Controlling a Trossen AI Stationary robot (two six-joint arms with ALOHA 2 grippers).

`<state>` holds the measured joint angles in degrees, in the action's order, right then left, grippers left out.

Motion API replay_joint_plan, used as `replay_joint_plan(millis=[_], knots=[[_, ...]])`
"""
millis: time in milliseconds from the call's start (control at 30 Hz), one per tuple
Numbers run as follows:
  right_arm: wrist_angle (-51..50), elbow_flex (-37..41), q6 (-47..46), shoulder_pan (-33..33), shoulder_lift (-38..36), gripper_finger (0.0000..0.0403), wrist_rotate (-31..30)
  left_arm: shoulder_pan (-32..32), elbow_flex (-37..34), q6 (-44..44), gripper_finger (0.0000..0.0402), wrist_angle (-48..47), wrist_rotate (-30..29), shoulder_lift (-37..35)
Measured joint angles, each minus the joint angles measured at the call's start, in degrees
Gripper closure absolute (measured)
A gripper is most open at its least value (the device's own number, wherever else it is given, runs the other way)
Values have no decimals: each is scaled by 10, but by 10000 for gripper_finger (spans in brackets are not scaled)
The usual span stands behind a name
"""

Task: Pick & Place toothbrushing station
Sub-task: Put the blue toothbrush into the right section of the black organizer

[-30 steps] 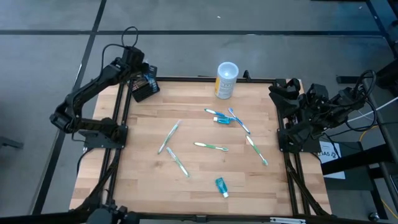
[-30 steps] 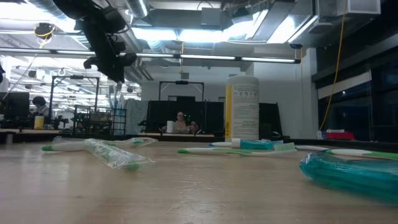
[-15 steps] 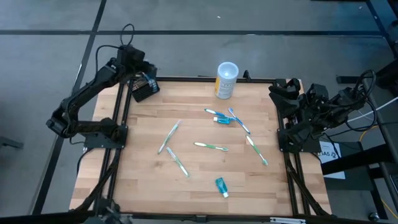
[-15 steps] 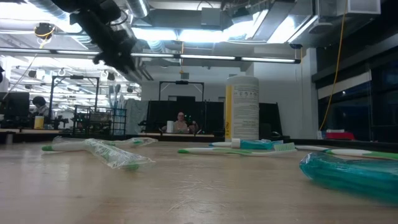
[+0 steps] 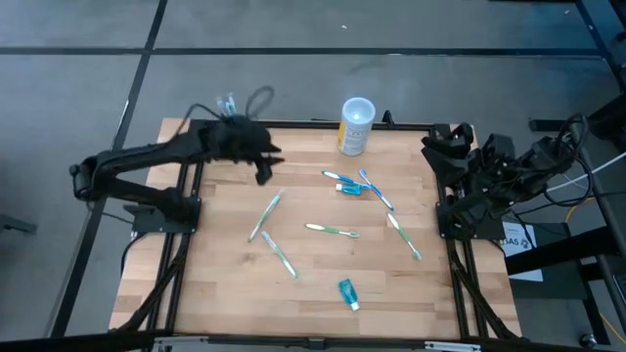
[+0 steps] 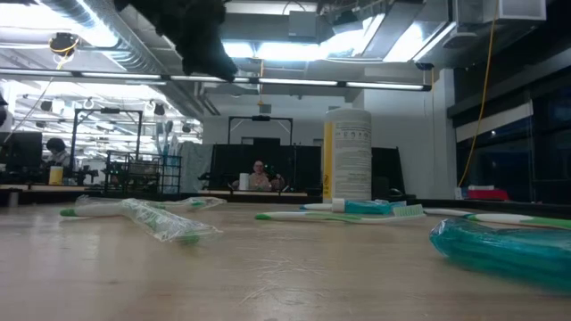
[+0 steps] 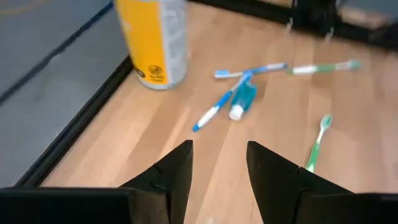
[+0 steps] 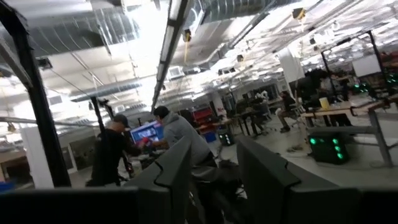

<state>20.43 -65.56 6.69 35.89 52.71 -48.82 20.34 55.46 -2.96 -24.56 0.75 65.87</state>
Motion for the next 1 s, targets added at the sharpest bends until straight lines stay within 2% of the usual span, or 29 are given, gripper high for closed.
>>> replay_joint_plan(millis=[67,200,333,467,567,667,733,1000], knots=[[-3,0,9,8,-2,273,-19,-40,0,6,258,1,-27,23],[-6,0,24,24,-8,273,-49,-83,0,-22,256,32,-30,88],[-28,0,16,46,-8,273,-102,-98,0,-50,259,120,-8,146],[-26,0,0,63,-5,273,-121,-96,0,-69,268,172,-6,170],[-25,0,0,71,-3,273,-134,-88,1,-7,275,171,-8,185],[-24,0,2,72,-3,273,-138,-81,1,92,281,158,34,209],[-24,0,4,72,-4,273,-138,-80,4,136,286,156,42,225],[-20,0,6,72,-5,273,-137,-46,87,129,315,154,65,339]])
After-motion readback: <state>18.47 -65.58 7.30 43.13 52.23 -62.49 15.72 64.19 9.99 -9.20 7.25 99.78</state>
